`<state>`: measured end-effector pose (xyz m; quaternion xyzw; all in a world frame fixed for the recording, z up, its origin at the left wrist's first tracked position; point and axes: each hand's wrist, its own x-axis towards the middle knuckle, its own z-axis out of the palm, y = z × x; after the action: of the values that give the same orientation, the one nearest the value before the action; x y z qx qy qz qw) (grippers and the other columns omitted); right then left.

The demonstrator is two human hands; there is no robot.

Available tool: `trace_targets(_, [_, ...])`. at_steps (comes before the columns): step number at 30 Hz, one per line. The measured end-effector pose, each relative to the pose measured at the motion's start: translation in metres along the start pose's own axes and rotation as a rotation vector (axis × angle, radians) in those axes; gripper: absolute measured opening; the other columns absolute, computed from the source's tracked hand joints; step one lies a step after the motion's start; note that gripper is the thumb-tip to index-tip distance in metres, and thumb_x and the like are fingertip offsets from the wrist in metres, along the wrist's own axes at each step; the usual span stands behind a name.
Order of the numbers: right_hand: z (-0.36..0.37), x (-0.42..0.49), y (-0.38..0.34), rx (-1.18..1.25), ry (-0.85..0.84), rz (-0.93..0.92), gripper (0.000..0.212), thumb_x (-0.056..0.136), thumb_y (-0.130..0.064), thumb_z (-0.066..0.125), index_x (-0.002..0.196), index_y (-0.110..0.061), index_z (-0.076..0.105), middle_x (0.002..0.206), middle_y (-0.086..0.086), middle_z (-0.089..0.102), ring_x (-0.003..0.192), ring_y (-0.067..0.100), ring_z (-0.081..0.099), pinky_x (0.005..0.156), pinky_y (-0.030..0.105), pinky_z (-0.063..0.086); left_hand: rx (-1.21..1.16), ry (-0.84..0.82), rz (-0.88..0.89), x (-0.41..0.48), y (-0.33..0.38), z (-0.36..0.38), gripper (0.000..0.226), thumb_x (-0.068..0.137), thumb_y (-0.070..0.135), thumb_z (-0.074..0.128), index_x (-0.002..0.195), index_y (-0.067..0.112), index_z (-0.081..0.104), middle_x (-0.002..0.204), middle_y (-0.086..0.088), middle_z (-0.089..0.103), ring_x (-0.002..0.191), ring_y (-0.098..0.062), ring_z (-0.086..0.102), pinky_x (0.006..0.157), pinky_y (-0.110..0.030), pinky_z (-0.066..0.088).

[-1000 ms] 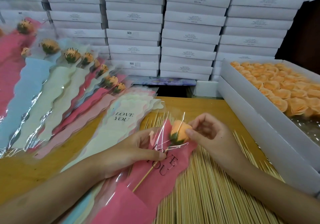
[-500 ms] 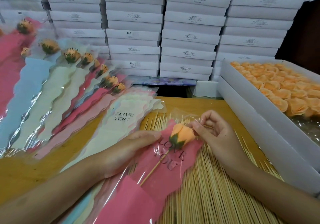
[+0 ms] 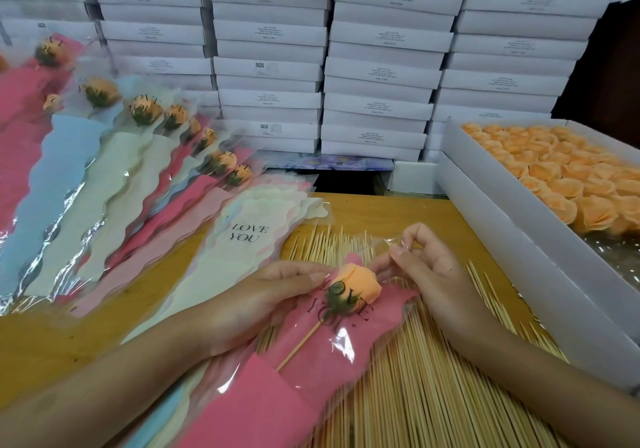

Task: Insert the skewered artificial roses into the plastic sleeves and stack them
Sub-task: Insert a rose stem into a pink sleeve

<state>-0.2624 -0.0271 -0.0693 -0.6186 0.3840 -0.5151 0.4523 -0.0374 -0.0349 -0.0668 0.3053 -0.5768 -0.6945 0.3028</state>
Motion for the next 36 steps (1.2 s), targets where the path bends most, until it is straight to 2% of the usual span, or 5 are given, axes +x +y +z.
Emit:
trace_targets(3, [0.001, -0.001, -0.003, -0.007, -0.012, 0.018, 0.029, 0.085, -0.037, 0.057, 0.102, -0.013, 0.053, 0.086, 0.005, 0.075, 0.076, 0.012, 0.071, 0.061, 0.014, 0.051, -0.014, 0.034, 0.011, 0.0, -0.001, 0.0, 0.028, 0.094, 0.019, 0.054, 0.113, 0.006, 0.07, 0.105, -0.015, 0.072, 0.089, -0.018, 0.071, 0.08, -0.024, 0.056])
trace_targets(6, [0.002, -0.002, -0.003, -0.01, -0.082, 0.054, 0.019, 0.073, -0.044, 0.068, 0.085, -0.03, 0.064, 0.092, 0.0, 0.075, 0.082, 0.011, 0.072, 0.065, 0.018, 0.054, -0.02, 0.065, 0.027, 0.0, 0.0, 0.001, 0.032, 0.091, 0.015, 0.05, 0.116, 0.007, 0.068, 0.111, -0.014, 0.072, 0.096, -0.018, 0.071, 0.079, -0.02, 0.055])
trace_targets(14, [0.001, -0.001, 0.0, -0.085, -0.129, 0.017, 0.022, 0.073, -0.031, 0.071, 0.066, -0.027, 0.051, 0.096, -0.004, 0.072, 0.091, 0.008, 0.068, 0.076, 0.022, 0.057, 0.016, 0.1, 0.047, -0.001, 0.003, 0.007, 0.032, 0.094, 0.012, 0.047, 0.12, 0.009, 0.064, 0.112, -0.012, 0.072, 0.097, -0.015, 0.07, 0.076, -0.016, 0.053])
trace_targets(23, [-0.001, -0.001, 0.003, -0.104, -0.102, 0.019, 0.026, 0.077, -0.037, 0.068, 0.072, -0.021, 0.048, 0.094, 0.0, 0.073, 0.092, 0.014, 0.069, 0.084, 0.031, 0.057, 0.062, -0.001, 0.036, -0.004, 0.007, 0.008, 0.036, 0.096, 0.012, 0.051, 0.131, 0.013, 0.055, 0.109, 0.0, 0.074, 0.098, -0.012, 0.07, 0.077, -0.015, 0.052])
trace_targets(36, [0.001, 0.0, 0.002, 0.015, -0.161, 0.025, 0.028, 0.088, -0.027, 0.058, 0.086, -0.007, 0.039, 0.088, 0.011, 0.075, 0.08, 0.018, 0.071, 0.068, 0.021, 0.054, 0.114, -0.042, 0.032, -0.003, 0.003, 0.002, 0.049, 0.09, 0.014, 0.061, 0.137, 0.018, 0.05, 0.127, -0.011, 0.065, 0.115, -0.025, 0.063, 0.088, -0.024, 0.051])
